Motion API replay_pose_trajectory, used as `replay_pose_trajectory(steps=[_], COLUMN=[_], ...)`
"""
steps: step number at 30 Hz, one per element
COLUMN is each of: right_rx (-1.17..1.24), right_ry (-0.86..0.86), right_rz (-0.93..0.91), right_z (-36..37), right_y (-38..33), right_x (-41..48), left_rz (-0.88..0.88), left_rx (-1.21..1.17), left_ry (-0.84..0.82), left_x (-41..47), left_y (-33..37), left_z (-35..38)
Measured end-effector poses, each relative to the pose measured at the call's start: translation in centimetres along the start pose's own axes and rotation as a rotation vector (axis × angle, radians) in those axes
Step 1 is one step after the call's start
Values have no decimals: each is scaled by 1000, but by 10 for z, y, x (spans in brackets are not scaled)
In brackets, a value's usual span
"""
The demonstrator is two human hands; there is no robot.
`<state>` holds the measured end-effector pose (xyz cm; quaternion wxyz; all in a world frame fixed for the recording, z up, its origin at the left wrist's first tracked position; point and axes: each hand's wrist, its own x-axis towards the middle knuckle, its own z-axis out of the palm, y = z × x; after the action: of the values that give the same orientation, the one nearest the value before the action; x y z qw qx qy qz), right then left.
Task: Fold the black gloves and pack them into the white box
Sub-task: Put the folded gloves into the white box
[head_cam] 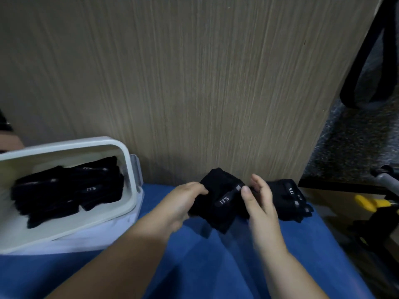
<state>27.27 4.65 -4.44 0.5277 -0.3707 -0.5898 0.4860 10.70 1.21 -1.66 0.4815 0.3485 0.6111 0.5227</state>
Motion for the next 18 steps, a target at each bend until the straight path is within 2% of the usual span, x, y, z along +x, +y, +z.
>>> replay_pose_trajectory(steps=[2, 5, 9, 13, 18], right_rx=[183, 325, 374, 294, 316], right_ry=[-178, -330, -478, -447, -311], right_rz=[161, 345, 453, 479, 466], right_z=[9, 28, 56, 90, 139], right_y=[-8, -11, -14, -8, -3], right_x=[-7, -18, -33, -40, -41], left_rz=[-9, -26, -30, -8, -10], left_rx=[49, 130, 118, -22, -338], left_ry=[-53, -127, -113, -52, 39], left_x=[-12, -26, -41, -51, -60], left_y=[-3, -8, -13, -21, -28], left_z=[-19, -46, -77, -108, -140])
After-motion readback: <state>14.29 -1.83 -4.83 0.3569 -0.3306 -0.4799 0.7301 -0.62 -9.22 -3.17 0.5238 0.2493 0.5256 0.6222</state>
